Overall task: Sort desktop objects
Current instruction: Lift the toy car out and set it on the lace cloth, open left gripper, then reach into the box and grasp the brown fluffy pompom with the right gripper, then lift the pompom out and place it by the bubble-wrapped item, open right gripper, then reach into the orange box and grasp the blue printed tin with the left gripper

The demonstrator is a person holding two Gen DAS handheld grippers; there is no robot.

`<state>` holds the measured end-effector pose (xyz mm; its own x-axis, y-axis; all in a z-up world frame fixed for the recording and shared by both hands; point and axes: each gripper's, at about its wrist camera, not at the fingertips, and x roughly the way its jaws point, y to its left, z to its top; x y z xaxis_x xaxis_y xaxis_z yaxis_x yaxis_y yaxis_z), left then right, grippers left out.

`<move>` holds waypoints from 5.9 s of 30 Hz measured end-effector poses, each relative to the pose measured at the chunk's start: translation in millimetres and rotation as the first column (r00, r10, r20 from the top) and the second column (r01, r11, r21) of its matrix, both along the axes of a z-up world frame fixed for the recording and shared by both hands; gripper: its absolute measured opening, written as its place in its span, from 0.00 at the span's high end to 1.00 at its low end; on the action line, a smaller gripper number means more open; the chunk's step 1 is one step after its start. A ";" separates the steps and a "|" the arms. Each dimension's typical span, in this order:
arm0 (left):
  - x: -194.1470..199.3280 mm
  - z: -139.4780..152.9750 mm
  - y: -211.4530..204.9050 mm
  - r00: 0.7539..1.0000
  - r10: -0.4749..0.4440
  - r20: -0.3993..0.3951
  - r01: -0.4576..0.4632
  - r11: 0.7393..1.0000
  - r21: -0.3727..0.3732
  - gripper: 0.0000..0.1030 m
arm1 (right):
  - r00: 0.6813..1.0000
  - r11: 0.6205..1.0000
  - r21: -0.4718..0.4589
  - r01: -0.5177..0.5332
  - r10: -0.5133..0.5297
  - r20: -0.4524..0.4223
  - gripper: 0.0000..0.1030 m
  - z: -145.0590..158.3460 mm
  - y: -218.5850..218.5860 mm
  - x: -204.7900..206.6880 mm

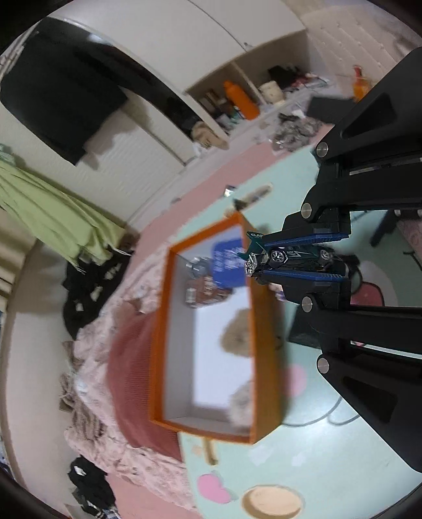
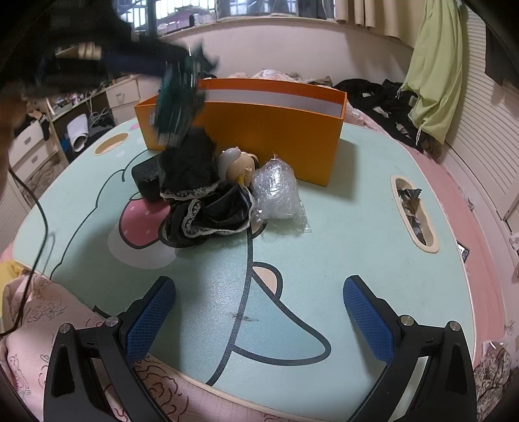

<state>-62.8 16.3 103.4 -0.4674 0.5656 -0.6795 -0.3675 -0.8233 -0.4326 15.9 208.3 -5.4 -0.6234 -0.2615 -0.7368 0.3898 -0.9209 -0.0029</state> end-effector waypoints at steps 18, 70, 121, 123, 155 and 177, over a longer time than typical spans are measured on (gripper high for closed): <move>83.5 -33.8 -14.3 0.986 0.111 -0.124 -0.138 0.960 -0.242 0.30 | 1.000 1.000 -0.001 0.000 0.000 0.000 0.00 0.2 0.4 0.5; 91.6 -91.4 4.0 0.967 0.228 -0.113 -0.255 0.867 -0.429 0.00 | 0.863 0.997 -0.062 -0.036 0.062 0.502 0.70 43.0 -104.3 -206.6; 95.7 -89.7 2.4 0.965 0.233 -0.118 -0.261 0.866 -0.426 0.00 | 0.999 0.997 -0.067 -0.049 0.049 -0.007 0.25 23.5 19.8 2.2; 95.9 -89.7 2.4 0.965 0.234 -0.116 -0.261 0.865 -0.428 0.00 | 0.999 0.999 -0.026 -0.040 0.040 -0.023 0.16 10.0 11.7 2.8; -79.6 -21.2 92.1 0.973 0.108 0.202 -0.071 0.981 -0.180 0.14 | 0.999 0.999 -0.014 -0.050 0.050 -0.018 0.00 7.1 11.9 -2.1; -88.5 -28.6 49.1 0.972 0.109 0.206 -0.102 0.994 -0.044 0.78 | 0.999 0.998 -0.020 -0.052 0.051 -0.017 0.00 10.6 11.5 -4.8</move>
